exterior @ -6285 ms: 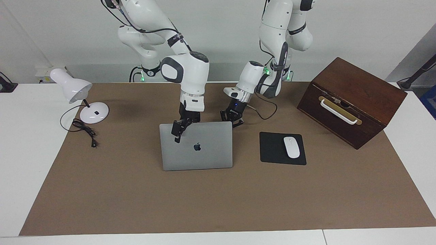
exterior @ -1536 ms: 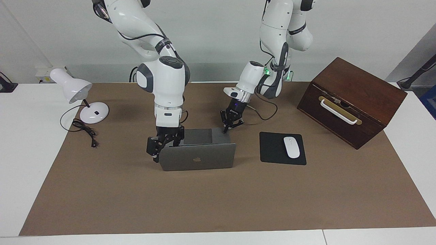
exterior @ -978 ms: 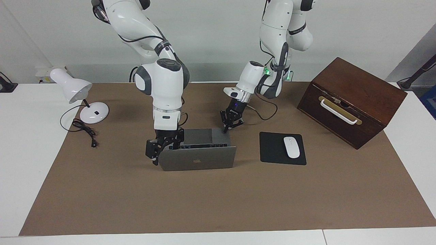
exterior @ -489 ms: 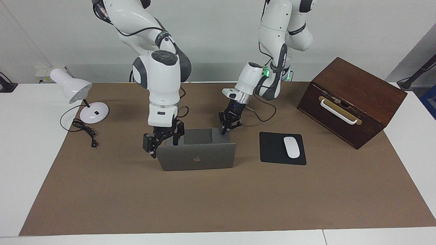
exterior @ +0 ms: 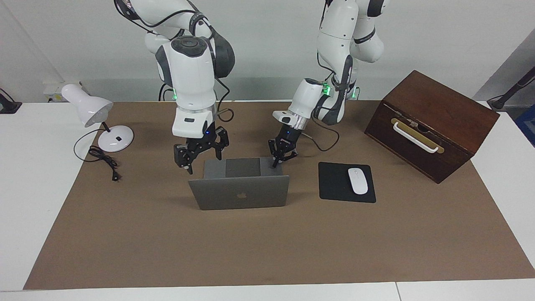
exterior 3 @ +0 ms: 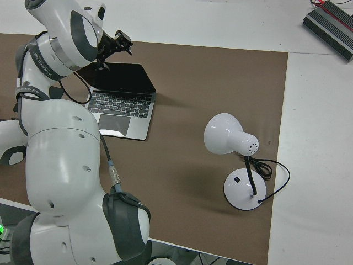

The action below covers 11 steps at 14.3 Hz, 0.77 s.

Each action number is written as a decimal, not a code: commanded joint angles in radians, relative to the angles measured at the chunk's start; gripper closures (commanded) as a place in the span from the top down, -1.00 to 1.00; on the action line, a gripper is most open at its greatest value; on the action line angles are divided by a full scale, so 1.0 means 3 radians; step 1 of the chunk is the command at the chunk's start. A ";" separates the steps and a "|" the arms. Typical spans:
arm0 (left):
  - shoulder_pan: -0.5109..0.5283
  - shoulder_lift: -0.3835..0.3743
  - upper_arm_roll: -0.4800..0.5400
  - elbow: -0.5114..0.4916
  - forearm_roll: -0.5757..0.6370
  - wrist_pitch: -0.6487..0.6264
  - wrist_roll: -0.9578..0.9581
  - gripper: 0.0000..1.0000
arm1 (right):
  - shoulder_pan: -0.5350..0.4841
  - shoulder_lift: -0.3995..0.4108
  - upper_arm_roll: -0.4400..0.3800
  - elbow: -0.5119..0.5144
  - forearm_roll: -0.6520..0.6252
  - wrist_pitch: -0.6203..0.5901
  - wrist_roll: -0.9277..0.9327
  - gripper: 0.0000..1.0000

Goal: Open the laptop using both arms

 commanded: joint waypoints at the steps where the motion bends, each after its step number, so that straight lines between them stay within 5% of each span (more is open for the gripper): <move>1: 0.0090 0.0005 -0.0023 0.0058 0.0058 -0.0033 -0.0060 -1.00 | -0.0040 -0.0144 -0.0059 -0.0001 0.0245 -0.0210 -0.0105 1.00; 11: 0.0248 -0.0205 -0.0079 0.0375 0.0063 -0.0810 -0.0060 -1.00 | -0.0040 -0.0645 -0.0545 -0.0052 0.0685 -0.1120 0.0283 1.00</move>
